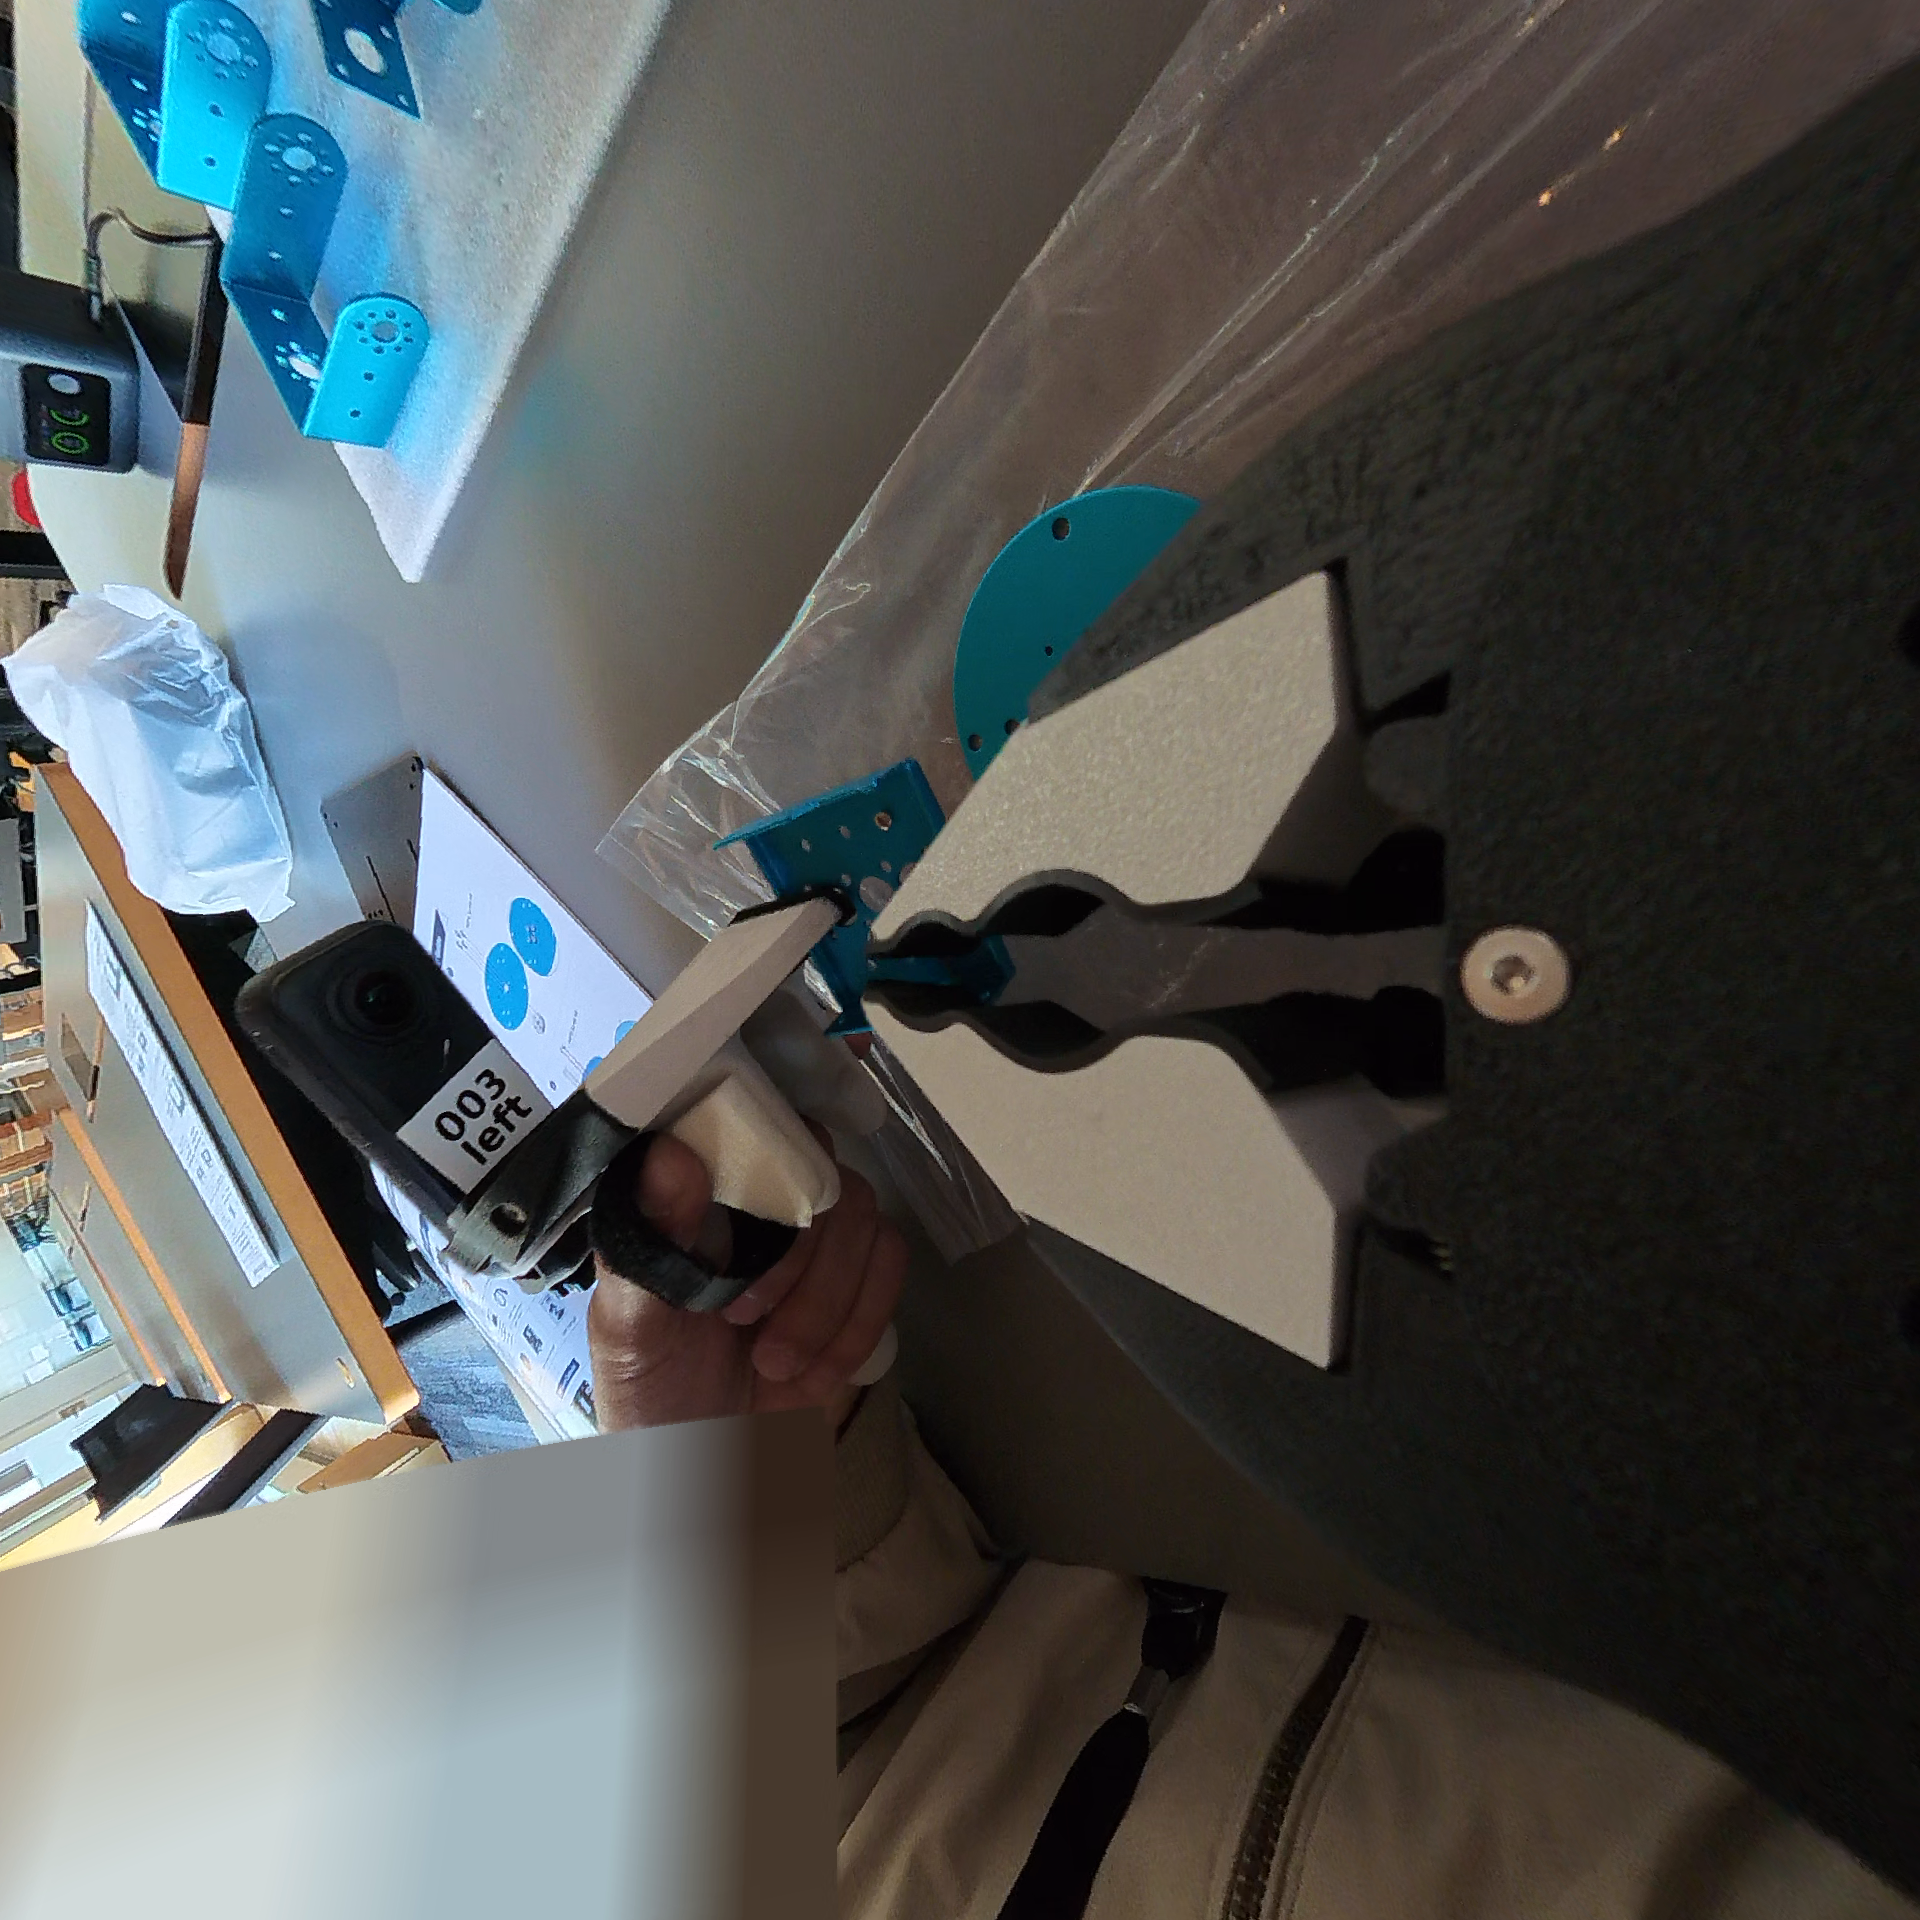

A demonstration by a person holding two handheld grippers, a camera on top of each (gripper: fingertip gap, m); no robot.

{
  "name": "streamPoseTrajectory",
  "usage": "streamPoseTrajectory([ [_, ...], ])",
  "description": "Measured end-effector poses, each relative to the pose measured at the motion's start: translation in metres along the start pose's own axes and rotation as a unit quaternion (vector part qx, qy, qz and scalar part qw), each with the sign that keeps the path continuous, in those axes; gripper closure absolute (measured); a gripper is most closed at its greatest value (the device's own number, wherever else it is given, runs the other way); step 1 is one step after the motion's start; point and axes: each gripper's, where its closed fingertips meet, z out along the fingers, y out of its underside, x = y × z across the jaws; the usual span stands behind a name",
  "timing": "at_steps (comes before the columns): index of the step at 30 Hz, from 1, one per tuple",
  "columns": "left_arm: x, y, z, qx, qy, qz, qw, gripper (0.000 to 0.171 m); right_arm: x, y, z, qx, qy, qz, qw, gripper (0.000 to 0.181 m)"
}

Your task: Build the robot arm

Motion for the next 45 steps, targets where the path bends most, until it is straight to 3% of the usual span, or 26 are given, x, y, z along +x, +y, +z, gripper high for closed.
streamPoseTrajectory([
  [7, 0.001, 0.0, 0.0, 0.0, 0.004, -0.002, 1.0, 0.17, -0.008, -0.026, -0.02, 0.006, 0.019, -0.091, 0.996, 0.167],
  [16, -0.001, 0.004, 0.004, -0.01, 0.001, 0.002, 1.0, 0.17, -0.01, 0.01, -0.021, -0.151, 0.071, -0.26, 0.951, 0.156],
  [21, 0.001, 0.008, 0.004, -0.022, -0.006, 0.021, 1.0, 0.17, -0.018, 0.016, -0.02, -0.15, 0.031, -0.269, 0.951, 0.157],
  [29, 0.0, 0.012, 0.006, -0.034, -0.012, 0.028, 0.999, 0.17, -0.016, 0.028, -0.016, -0.207, 0.006, -0.308, 0.929, 0.16],
  [41, -0.005, 0.005, 0.001, -0.025, -0.034, 0.045, 0.998, 0.17, -0.002, 0.028, -0.024, -0.23, 0.027, -0.333, 0.914, 0.179],
  [45, -0.005, 0.003, 0.0, -0.021, -0.035, 0.046, 0.998, 0.17, 0.0, 0.018, -0.024, -0.192, 0.038, -0.332, 0.923, 0.177],
])
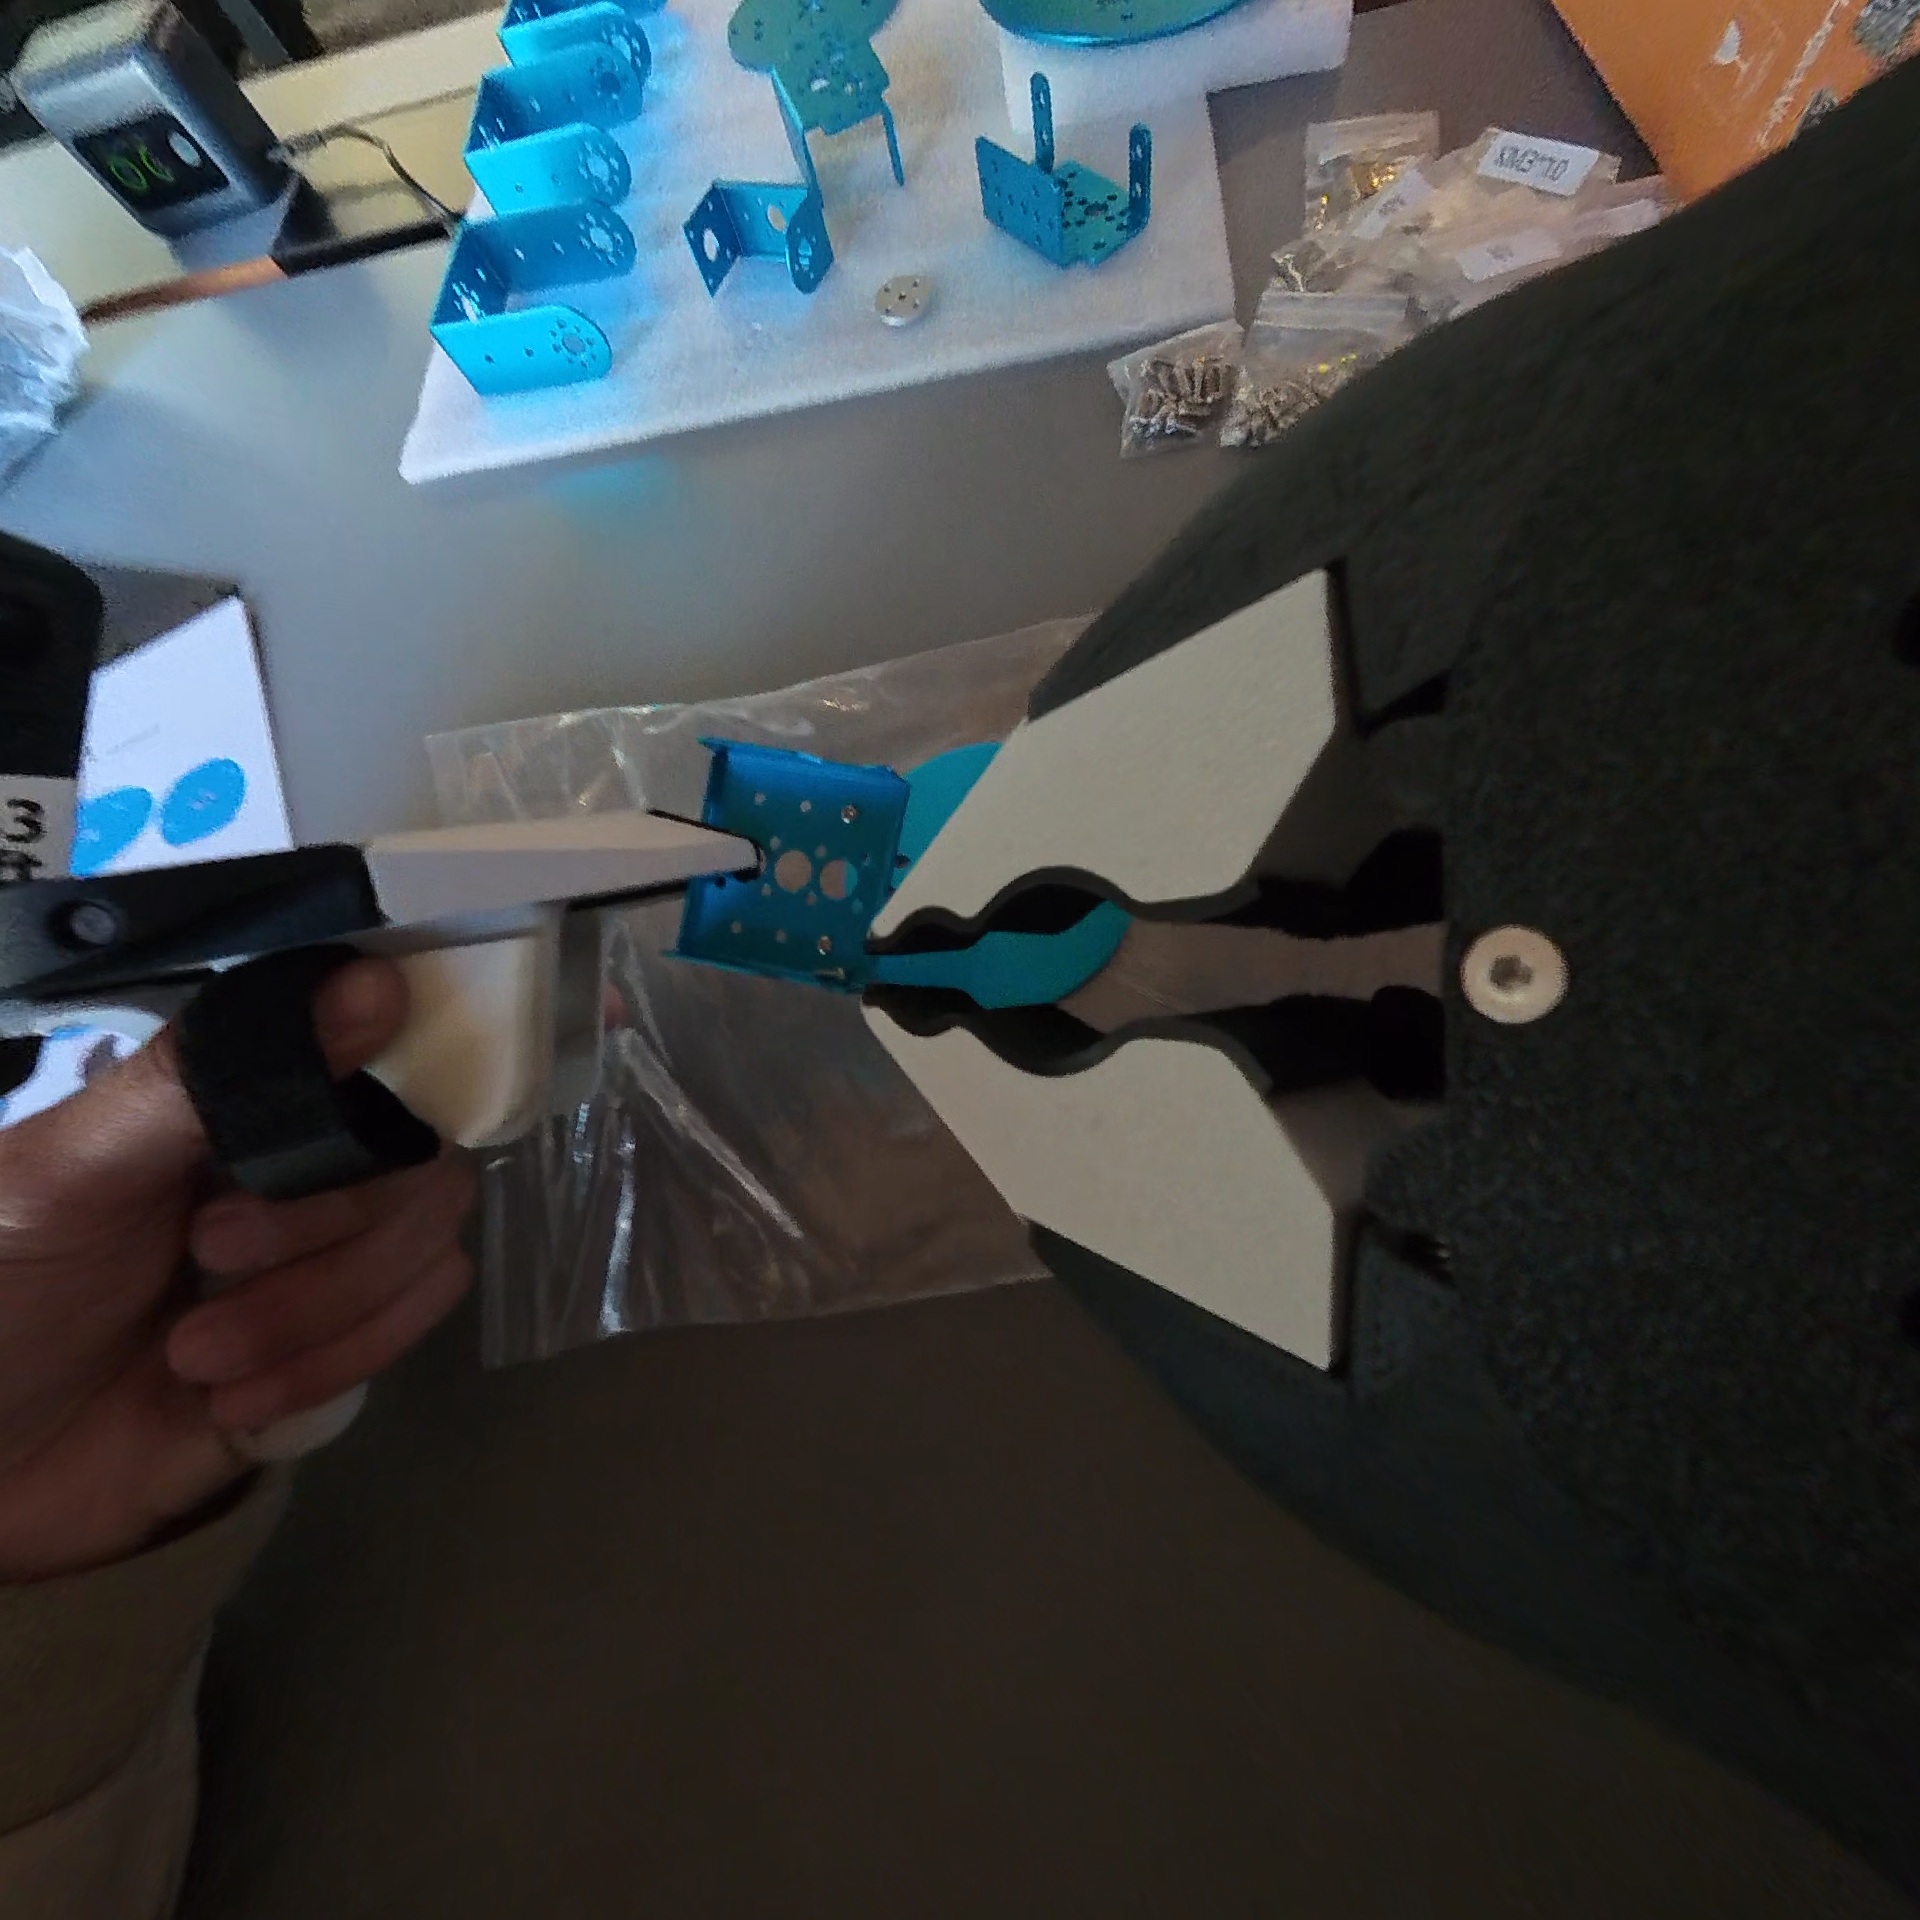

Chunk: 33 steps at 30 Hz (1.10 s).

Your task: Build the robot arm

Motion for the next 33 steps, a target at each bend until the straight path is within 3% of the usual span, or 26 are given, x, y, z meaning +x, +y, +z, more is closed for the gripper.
streamPoseTrajectory([
  [5, -0.001, 0.002, 0.001, -0.004, 0.002, -0.004, 1.0, 0.17, -0.002, -0.006, 0.003, 0.027, 0.006, -0.017, 0.999, 0.172],
  [11, -0.004, 0.006, 0.005, -0.012, -0.012, 0.008, 1.0, 0.17, -0.01, 0.006, 0.014, -0.023, -0.025, -0.014, 0.999, 0.171],
  [19, -0.007, 0.007, 0.006, -0.012, -0.018, 0.009, 1.0, 0.17, -0.015, 0.002, 0.015, 0.001, -0.088, 0.093, 0.992, 0.167],
  [25, -0.01, 0.006, 0.006, -0.01, -0.03, 0.019, 0.999, 0.17, -0.012, -0.004, 0.01, 0.024, -0.102, 0.124, 0.987, 0.166],
  [33, -0.01, 0.005, 0.006, -0.007, -0.026, 0.011, 1.0, 0.17, -0.011, 0.009, 0.017, -0.029, -0.062, 0.052, 0.996, 0.162],
])
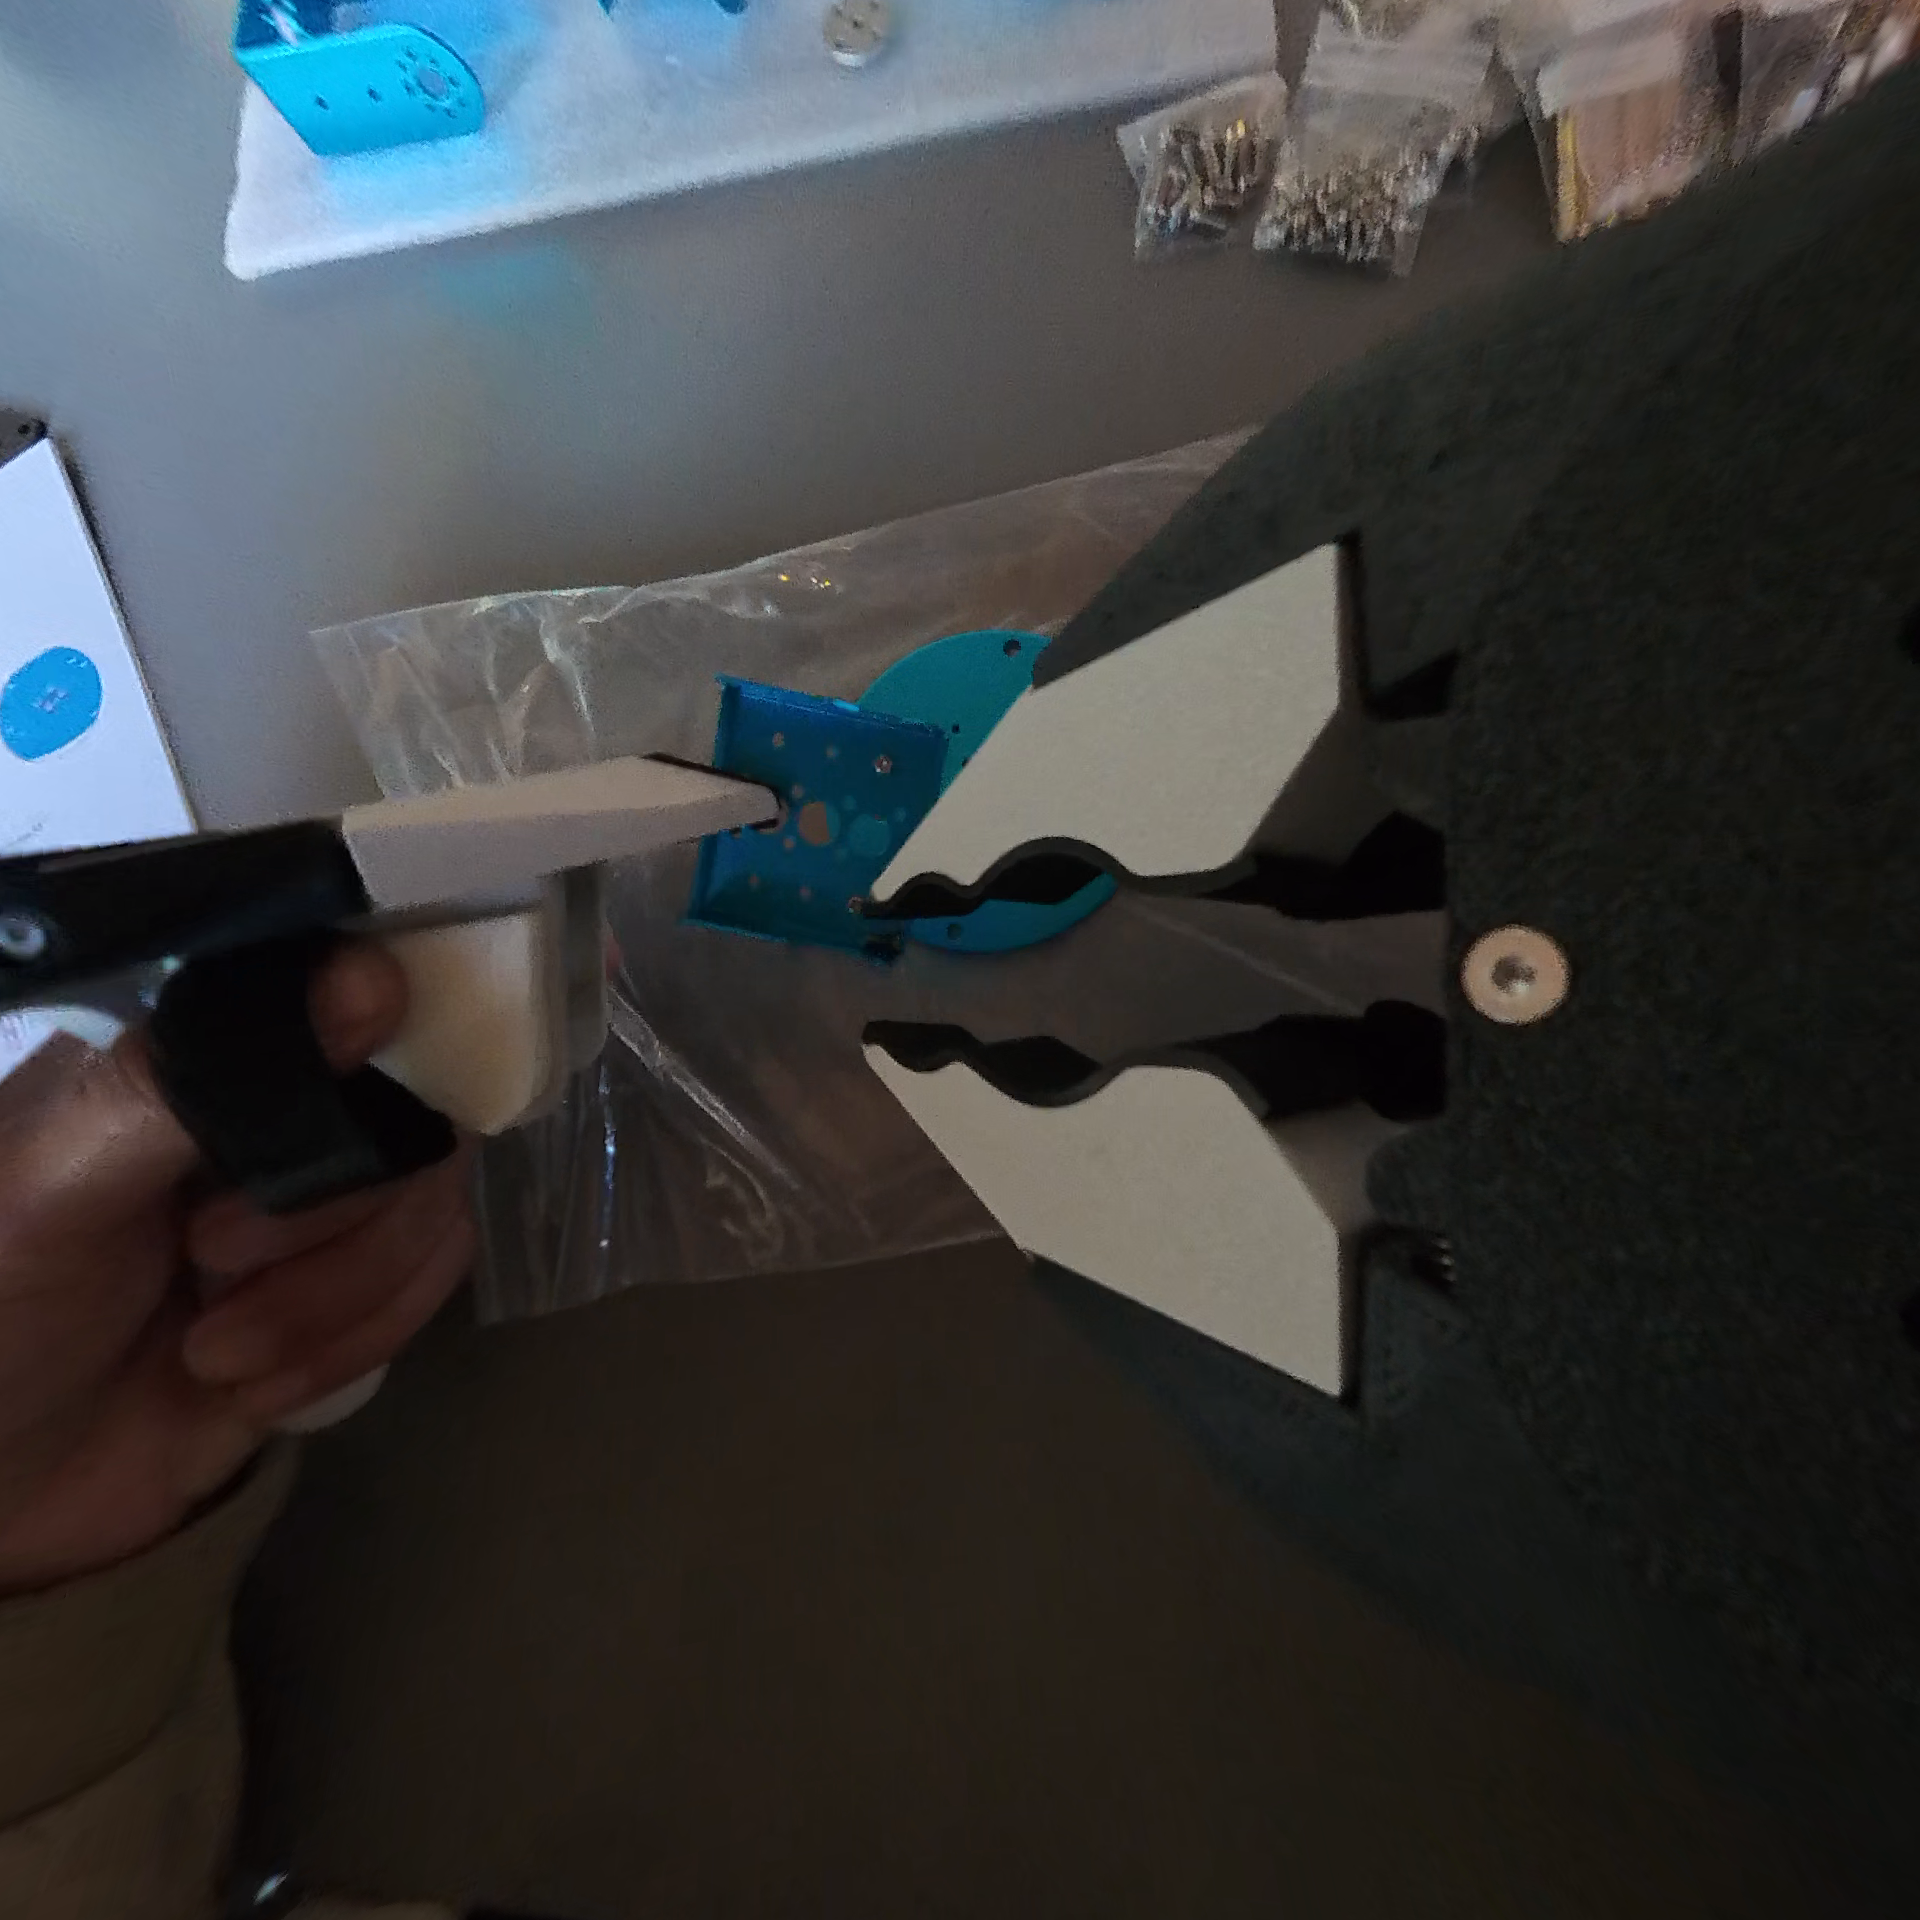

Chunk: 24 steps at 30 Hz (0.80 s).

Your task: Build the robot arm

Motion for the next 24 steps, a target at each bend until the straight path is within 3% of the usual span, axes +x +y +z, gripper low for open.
streamPoseTrajectory([
  [3, -0.002, 0.001, 0.0, -0.002, 0.0, -0.006, 1.0, 0.17, 0.0, 0.003, 0.005, -0.034, 0.041, -0.061, 0.997, 0.166],
  [6, -0.002, 0.001, 0.0, -0.003, -0.009, 0.006, 1.0, 0.17, -0.001, 0.0, 0.007, -0.031, 0.053, -0.07, 0.996, 0.174],
  [11, 0.0, -0.002, -0.002, 0.004, -0.009, 0.017, 1.0, 0.171, -0.005, -0.01, 0.0, 0.025, -0.031, 0.044, 0.998, 0.168],
  [17, -0.002, -0.004, -0.003, 0.008, -0.014, 0.024, 1.0, 0.171, -0.005, -0.024, -0.011, 0.088, -0.059, 0.094, 0.99, 0.168],
  [24, -0.002, -0.007, -0.005, 0.014, -0.016, 0.028, 0.999, 0.17, 0.013, -0.003, -0.011, 0.069, 0.008, 0.105, 0.992, 0.168],
])
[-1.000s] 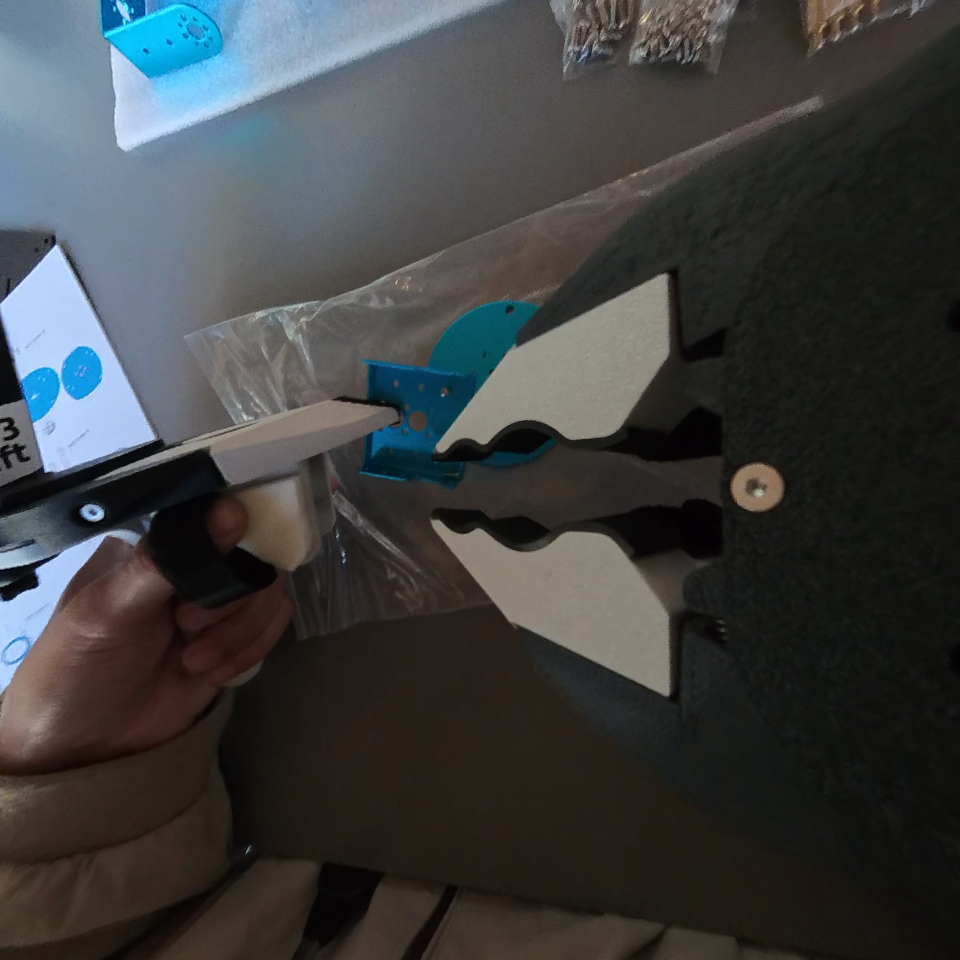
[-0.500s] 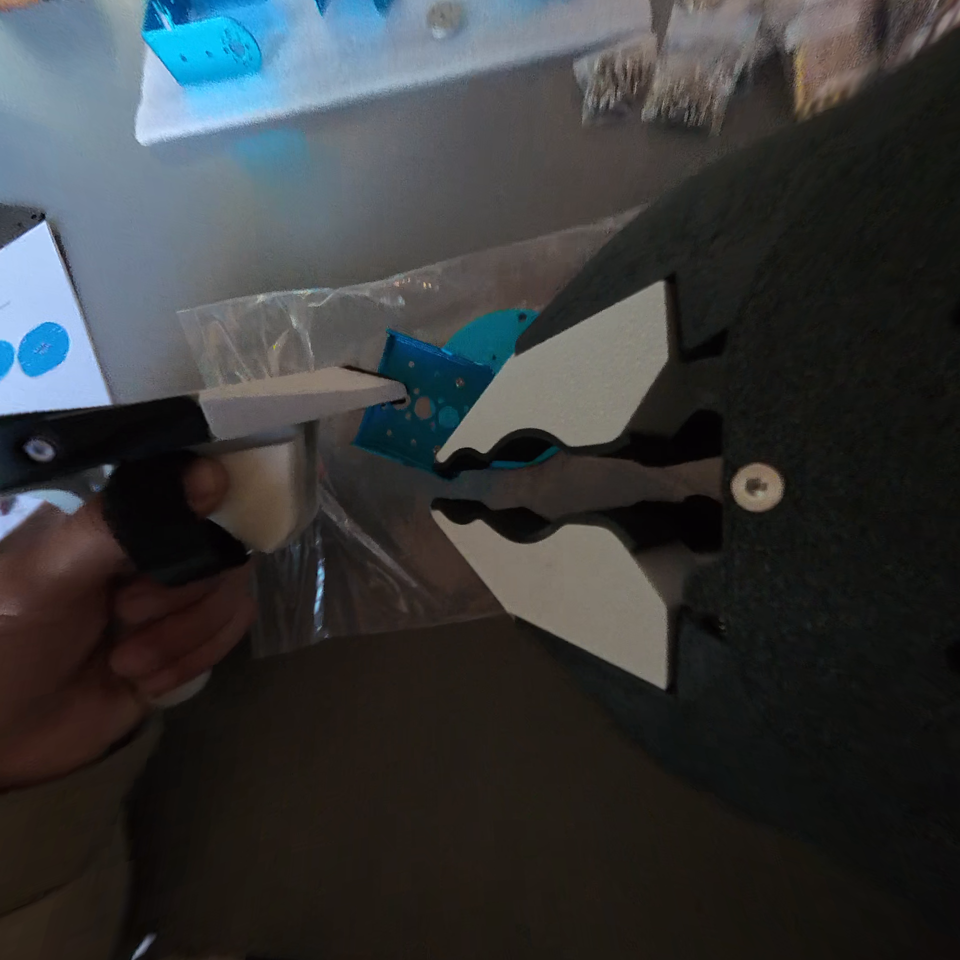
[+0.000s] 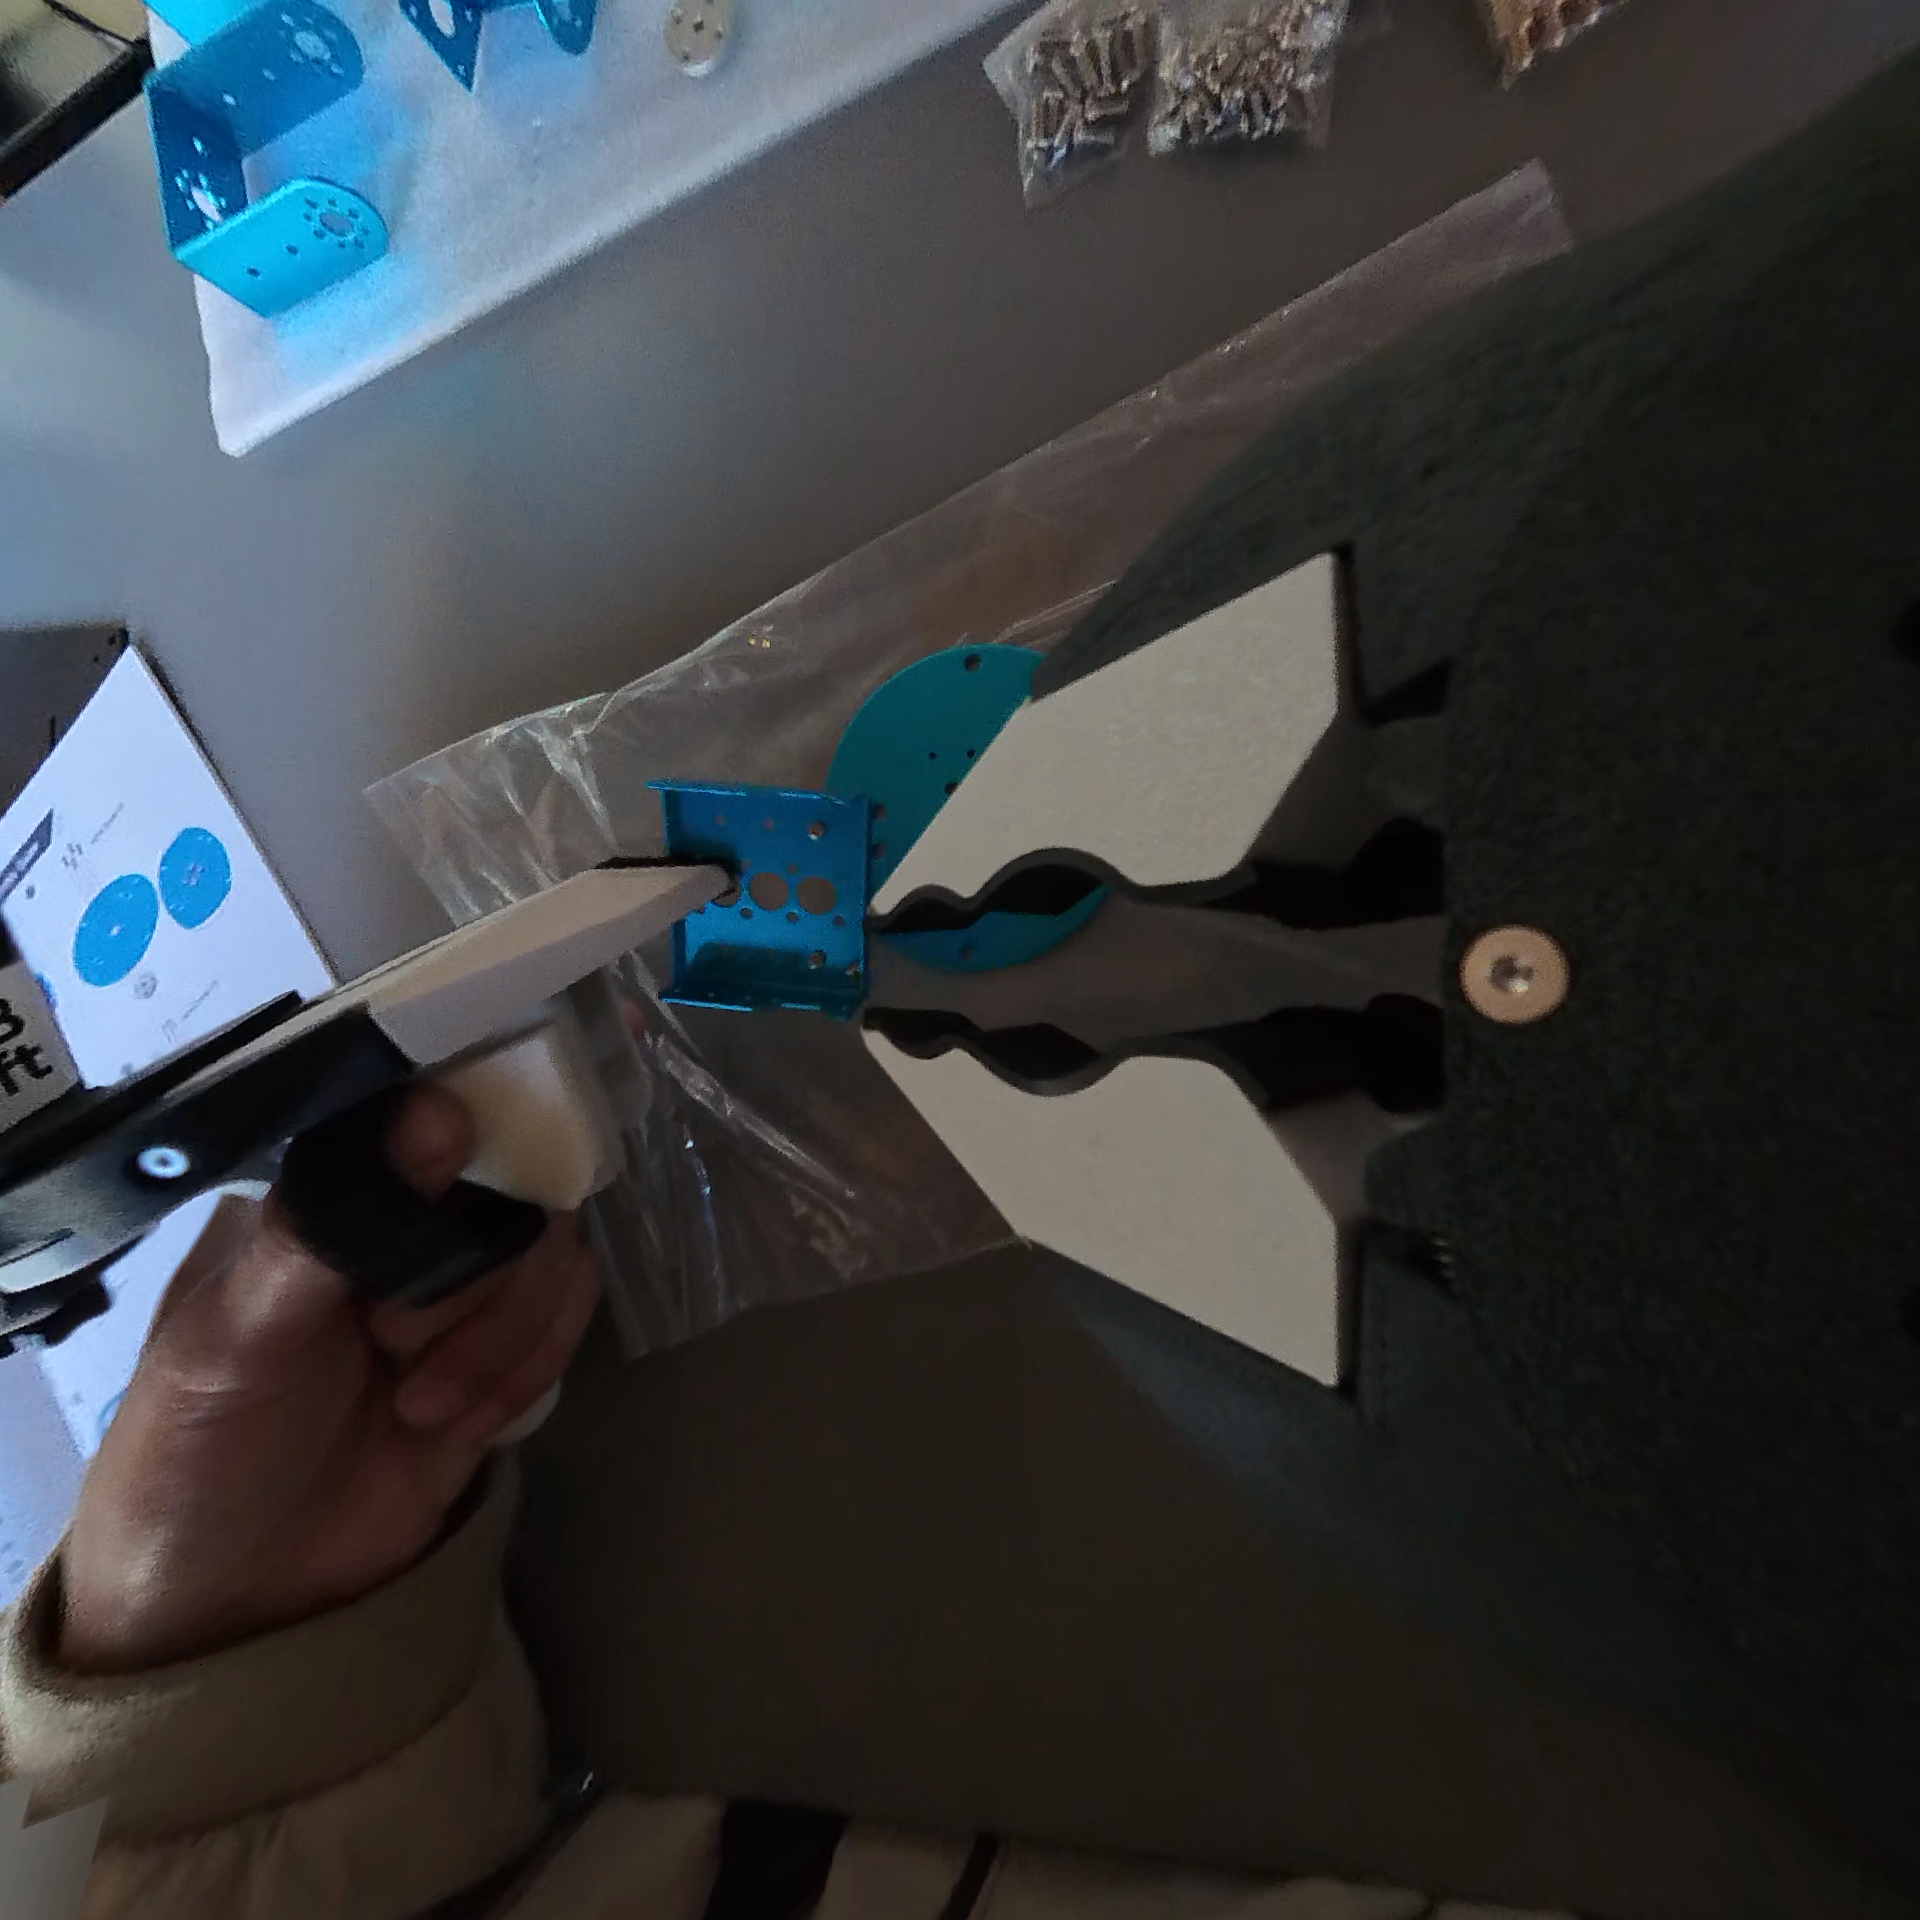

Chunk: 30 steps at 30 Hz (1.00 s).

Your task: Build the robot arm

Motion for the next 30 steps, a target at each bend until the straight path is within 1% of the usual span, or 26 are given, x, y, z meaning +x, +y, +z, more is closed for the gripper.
streamPoseTrajectory([
  [4, 0.001, 0.002, 0.001, -0.005, 0.006, -0.006, 1.0, 0.17, -0.003, 0.003, 0.004, 0.001, 0.059, -0.095, 0.994, 0.165],
  [8, 0.001, 0.005, 0.003, -0.014, 0.003, 0.0, 1.0, 0.17, -0.015, 0.002, 0.004, -0.005, 0.024, -0.119, 0.993, 0.159],
  [13, 0.001, 0.005, 0.003, -0.014, 0.0, 0.004, 1.0, 0.171, -0.01, 0.007, 0.01, -0.057, 0.021, -0.161, 0.985, 0.157],
  [19, -0.003, 0.004, 0.002, -0.014, -0.01, 0.005, 1.0, 0.17, -0.012, 0.011, 0.018, -0.087, 0.005, -0.161, 0.983, 0.156],
  [26, -0.004, 0.004, 0.002, -0.012, -0.011, 0.003, 1.0, 0.17, -0.016, 0.006, 0.013, -0.07, -0.013, -0.14, 0.988, 0.162],
  [30, -0.005, 0.002, 0.001, -0.01, -0.011, 0.001, 1.0, 0.17, -0.018, 0.006, 0.011, -0.067, -0.018, -0.133, 0.989, 0.162],
])
